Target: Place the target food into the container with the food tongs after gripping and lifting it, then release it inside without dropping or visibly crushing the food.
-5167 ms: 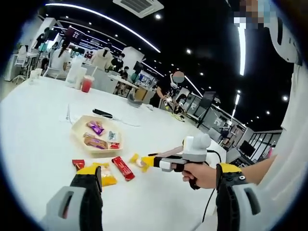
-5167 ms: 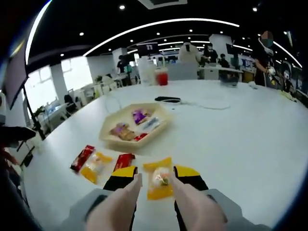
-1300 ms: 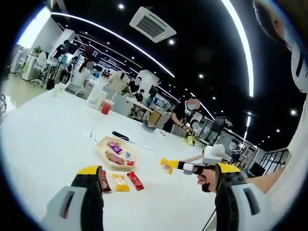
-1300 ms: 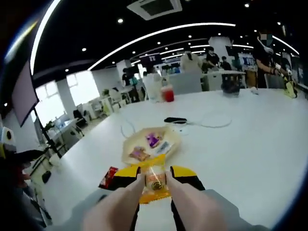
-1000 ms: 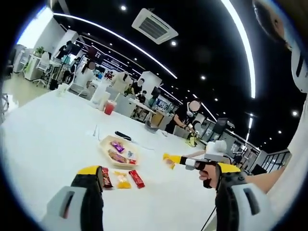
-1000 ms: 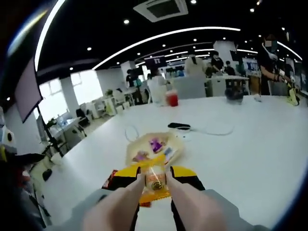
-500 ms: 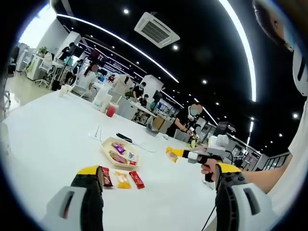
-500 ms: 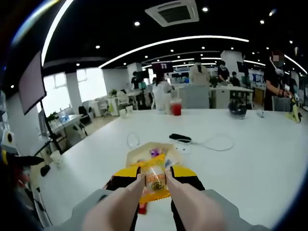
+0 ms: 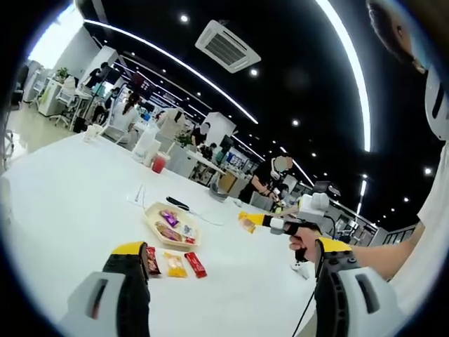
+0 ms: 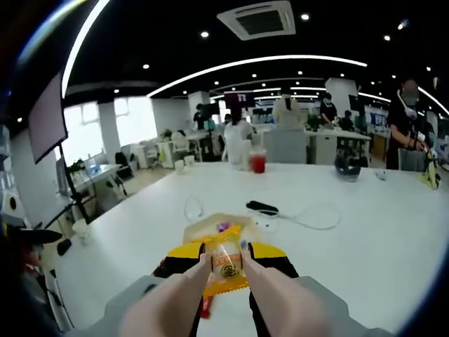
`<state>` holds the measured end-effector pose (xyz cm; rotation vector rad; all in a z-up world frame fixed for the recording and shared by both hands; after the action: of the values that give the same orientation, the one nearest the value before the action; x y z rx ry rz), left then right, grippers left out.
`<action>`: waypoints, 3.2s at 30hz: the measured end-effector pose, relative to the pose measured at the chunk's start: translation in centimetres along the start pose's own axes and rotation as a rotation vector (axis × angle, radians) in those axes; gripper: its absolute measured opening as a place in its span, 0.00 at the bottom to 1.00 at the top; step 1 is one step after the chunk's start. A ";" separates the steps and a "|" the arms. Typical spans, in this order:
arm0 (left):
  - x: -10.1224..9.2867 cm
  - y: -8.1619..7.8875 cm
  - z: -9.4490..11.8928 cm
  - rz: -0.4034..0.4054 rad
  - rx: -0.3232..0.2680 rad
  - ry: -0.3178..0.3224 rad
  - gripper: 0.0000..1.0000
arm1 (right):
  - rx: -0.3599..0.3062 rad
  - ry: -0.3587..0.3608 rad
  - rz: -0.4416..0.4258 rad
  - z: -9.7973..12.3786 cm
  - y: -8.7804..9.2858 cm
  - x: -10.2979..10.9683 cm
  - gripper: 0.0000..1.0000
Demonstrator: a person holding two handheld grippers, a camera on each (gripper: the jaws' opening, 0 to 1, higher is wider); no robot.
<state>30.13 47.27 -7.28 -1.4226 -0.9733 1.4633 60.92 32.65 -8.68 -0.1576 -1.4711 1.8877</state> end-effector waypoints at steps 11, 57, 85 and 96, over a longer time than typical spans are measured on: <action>0.2 0.0 0.1 -0.001 -0.013 0.028 0.99 | 0.004 -0.007 0.018 -1.2 -0.7 0.6 0.23; 0.6 2.4 -0.7 0.012 0.051 0.038 0.99 | 0.055 -0.014 0.046 -6.1 -2.8 1.0 0.23; 2.0 2.2 -0.9 0.017 0.058 0.004 0.99 | 0.052 -0.024 0.060 -9.5 -5.0 0.6 0.23; 2.1 2.6 -0.5 0.029 0.057 -0.033 0.99 | 0.054 -0.048 0.073 -11.4 -5.9 0.8 0.23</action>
<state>30.51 48.40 -10.42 -1.3801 -0.9279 1.5282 68.87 42.68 -7.09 -0.1437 -1.4618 2.0010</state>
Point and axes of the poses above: the point that each gripper's makers call its tool centre point, and the gripper's own axes: z roughly backward along the fingers, x roughly to its left, y roughly out of its underside, the point moved 7 cm from there along z, roughly backward along the fingers, and after that the axes turned 14 degrees about -z, right-handed, at the moved point
